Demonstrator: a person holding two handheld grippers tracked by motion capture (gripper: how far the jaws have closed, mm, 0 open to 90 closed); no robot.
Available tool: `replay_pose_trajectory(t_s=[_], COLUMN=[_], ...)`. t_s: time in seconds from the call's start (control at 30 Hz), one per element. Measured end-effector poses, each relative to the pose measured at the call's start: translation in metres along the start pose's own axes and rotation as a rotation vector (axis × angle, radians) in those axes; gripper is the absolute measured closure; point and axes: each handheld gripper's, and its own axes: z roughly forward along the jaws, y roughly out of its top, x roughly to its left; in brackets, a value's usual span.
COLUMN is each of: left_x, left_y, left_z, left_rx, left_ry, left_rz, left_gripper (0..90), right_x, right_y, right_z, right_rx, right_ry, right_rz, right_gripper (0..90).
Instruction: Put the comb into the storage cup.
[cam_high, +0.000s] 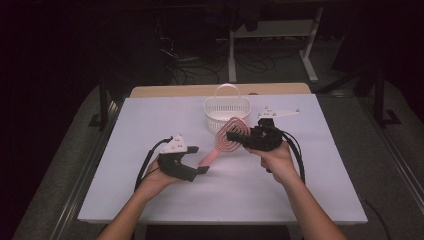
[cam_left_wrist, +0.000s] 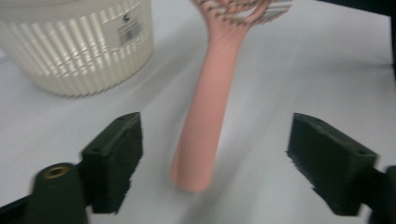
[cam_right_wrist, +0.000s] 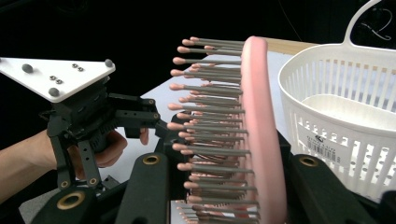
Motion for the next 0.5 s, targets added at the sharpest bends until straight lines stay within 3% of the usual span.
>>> replay_pose_trajectory(t_s=[0.23,0.3,0.5], left_x=[0.005,0.007,0.008], left_y=[-0.013,-0.017,-0.028], left_z=[-0.009,-0.011,-0.021], left_rx=[0.035,0.053,0.056], left_ry=[-0.012,0.004,0.047], left_rz=[-0.021,-0.03,-0.066], left_gripper=[6.6,2.8,3.2], right_x=[-0.001,-0.001,-0.002], right_y=[0.001,0.001,0.001], right_z=[-0.002,-0.002,-0.003], right_rx=[-0.005,-0.005,-0.007], right_ry=[-0.003,-0.006,-0.01], right_rz=[0.001,0.002,0.004], right_gripper=[62.6,62.7,62.7])
